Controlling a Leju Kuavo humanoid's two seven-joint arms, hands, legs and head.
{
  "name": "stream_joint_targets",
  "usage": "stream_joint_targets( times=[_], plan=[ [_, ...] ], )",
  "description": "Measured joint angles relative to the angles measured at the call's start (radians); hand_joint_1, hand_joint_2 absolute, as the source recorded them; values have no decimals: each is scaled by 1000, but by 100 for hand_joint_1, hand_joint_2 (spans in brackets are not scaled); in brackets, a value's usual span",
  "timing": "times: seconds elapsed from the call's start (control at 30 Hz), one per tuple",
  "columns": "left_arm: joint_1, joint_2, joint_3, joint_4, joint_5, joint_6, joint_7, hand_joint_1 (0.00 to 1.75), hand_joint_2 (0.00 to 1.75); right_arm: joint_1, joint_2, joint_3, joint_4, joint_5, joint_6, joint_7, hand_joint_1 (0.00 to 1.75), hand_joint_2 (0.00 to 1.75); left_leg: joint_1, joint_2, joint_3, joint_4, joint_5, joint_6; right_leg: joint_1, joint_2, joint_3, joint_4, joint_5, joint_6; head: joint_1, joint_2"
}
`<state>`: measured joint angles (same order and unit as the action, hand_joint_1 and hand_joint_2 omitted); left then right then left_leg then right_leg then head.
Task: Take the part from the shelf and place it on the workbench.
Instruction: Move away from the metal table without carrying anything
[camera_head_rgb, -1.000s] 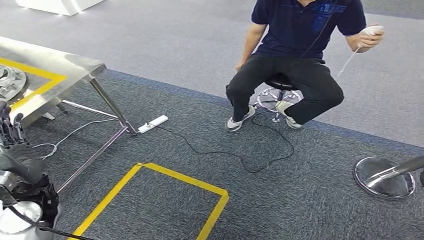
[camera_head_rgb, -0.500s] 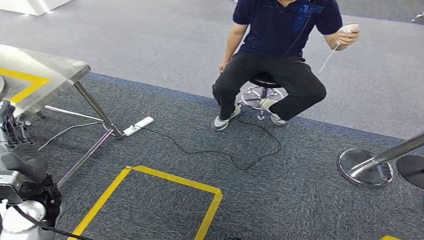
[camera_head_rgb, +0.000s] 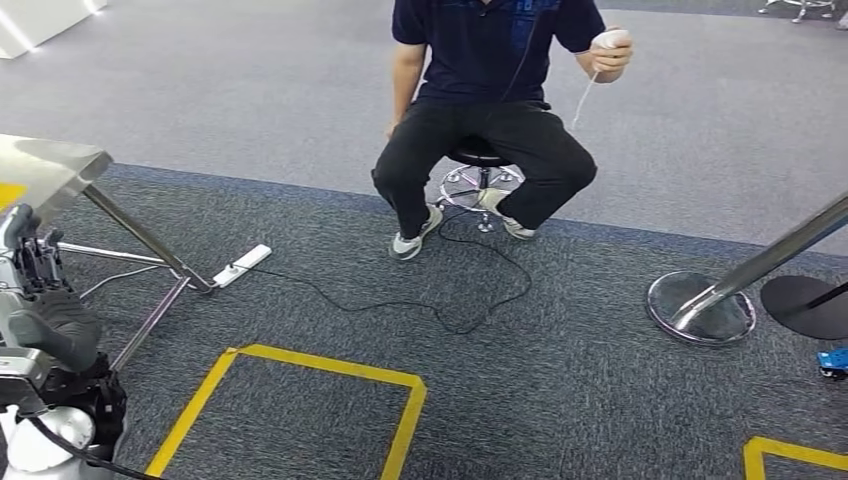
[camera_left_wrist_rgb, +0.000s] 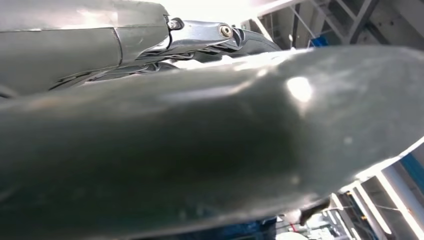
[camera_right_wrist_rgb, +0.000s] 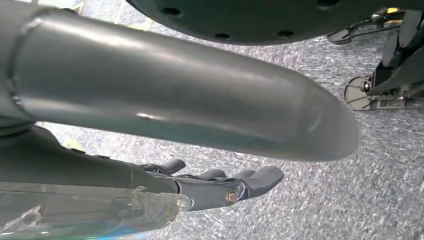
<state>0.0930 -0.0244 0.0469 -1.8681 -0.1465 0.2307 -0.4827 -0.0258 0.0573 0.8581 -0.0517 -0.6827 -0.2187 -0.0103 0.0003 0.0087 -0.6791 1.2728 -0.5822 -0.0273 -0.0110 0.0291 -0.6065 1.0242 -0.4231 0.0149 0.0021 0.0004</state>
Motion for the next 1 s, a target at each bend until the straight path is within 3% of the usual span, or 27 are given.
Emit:
stream_joint_targets(
  times=[0.07, 0.13, 0.2, 0.27, 0.3, 0.37, 0.43, 0.47, 0.5, 0.53, 0.6, 0.67, 0.77, 0.83, 0.93, 0.97, 1.0],
  plan=[
    [0, 0, 0, 0, 0, -1, 4, 0, 0, 0, 1, 2, 1, -6, 1, 0, 0, 0, 3, -8, 39, -91, 69, 0, -2, 17, 2, 0, 1, 2, 0, 0],
    [-1, 0, 0, 0, 0, -1, 10, 0, 0, -2, 2, 4, 1, -13, 2, -1, 0, 0, 8, -36, 95, -217, 123, 1, -2, 33, -1, 3, 3, 10, 0, 0],
    [-2, 0, 0, 0, 0, -2, 14, 0, 0, -2, 3, 5, 3, -18, 2, -1, 0, 0, 9, -53, 115, -268, 130, 8, -1, 46, -9, 2, 8, 23, -1, 0],
    [-4, 0, -1, 0, 1, -4, 16, 0, 0, 0, 3, 6, 5, -22, 3, -1, 0, 0, 8, -43, 115, -273, 132, 22, -4, 50, -15, -2, 12, 35, 0, 0],
    [-6, 0, -2, 0, 1, -5, 16, 0, 0, 1, 3, 6, 6, -23, 3, -1, 0, 0, 8, -37, 116, -275, 134, 30, -4, 40, -20, 6, 5, 40, 2, 0],
    [-7, 1, -3, 0, 1, -7, 16, 0, 0, 0, 3, 8, 6, -25, 3, 0, 0, 0, 9, -23, 117, -279, 137, 41, -2, 5, -56, 80, -38, 46, 8, 0],
    [-6, 1, -3, 0, 1, -8, 17, 0, 0, -2, 4, 11, 6, -27, 4, 0, 0, 0, 5, -8, 117, -279, 137, 47, -1, -17, -119, 216, -101, 48, 11, 0],
    [-5, 1, -3, 0, 1, -8, 17, 0, 0, -2, 5, 12, 6, -27, 5, 0, 0, 0, 3, 0, 118, -279, 136, 48, -1, -20, -141, 267, -117, 48, 11, 0],
    [-5, 1, -4, 0, 1, -8, 17, 0, 0, -2, 5, 13, 6, -27, 5, 0, 0, 0, 1, 7, 119, -279, 135, 49, -1, -22, -148, 285, -115, 46, 11, 0],
    [-5, 1, -4, 0, 1, -8, 17, 0, 0, -2, 5, 13, 6, -27, 6, 0, 0, 0, -1, 13, 120, -279, 134, 49, 0, -23, -133, 259, -95, 44, 11, 0],
    [-6, 1, -4, 0, 1, -8, 17, 0, 0, -2, 5, 14, 6, -27, 6, 0, 0, 0, -2, 23, 125, -279, 131, 47, 6, -39, -60, 124, -37, 35, 11, 0],
    [-6, 1, -4, 0, 1, -8, 17, 0, 0, -4, 5, 14, 6, -27, 6, 0, 0, 0, -6, 32, 127, -277, 128, 41, 14, -59, -3, 20, -8, 23, 10, 0],
    [-7, 1, -5, 0, 1, -9, 21, 0, 0, -6, 6, 15, 7, -31, 6, 0, 0, 0, -9, 46, 128, -279, 127, 28, 17, -50, 6, -1, -4, 8, 9, 0],
    [-7, 1, -6, 0, 1, -10, 26, 0, 0, -6, 7, 15, 8, -33, 6, 0, 0, 0, -6, 36, 120, -258, 106, 17, 13, -37, 7, -8, 1, -1, 8, 0],
    [-6, 3, -7, 0, 0, -10, 29, 0, 0, -6, 7, 15, 10, -37, 6, 0, 0, 0, -1, 5, 44, -91, 17, 5, 9, -18, 6, -12, 6, -8, 4, 0],
    [-5, 4, -7, 1, 0, -10, 29, 0, 0, -6, 8, 16, 10, -39, 7, 0, 0, 0, 0, 2, 16, -35, -2, 3, 8, -10, 5, -11, 6, -8, 4, 0],
    [-4, 4, -7, 1, 0, -10, 29, 0, 0, -6, 8, 17, 10, -40, 7, 0, 0, 0, 1, 0, 0, -7, -3, 2, 8, -3, 5, -11, 6, -8, 4, 0]
  ],
)
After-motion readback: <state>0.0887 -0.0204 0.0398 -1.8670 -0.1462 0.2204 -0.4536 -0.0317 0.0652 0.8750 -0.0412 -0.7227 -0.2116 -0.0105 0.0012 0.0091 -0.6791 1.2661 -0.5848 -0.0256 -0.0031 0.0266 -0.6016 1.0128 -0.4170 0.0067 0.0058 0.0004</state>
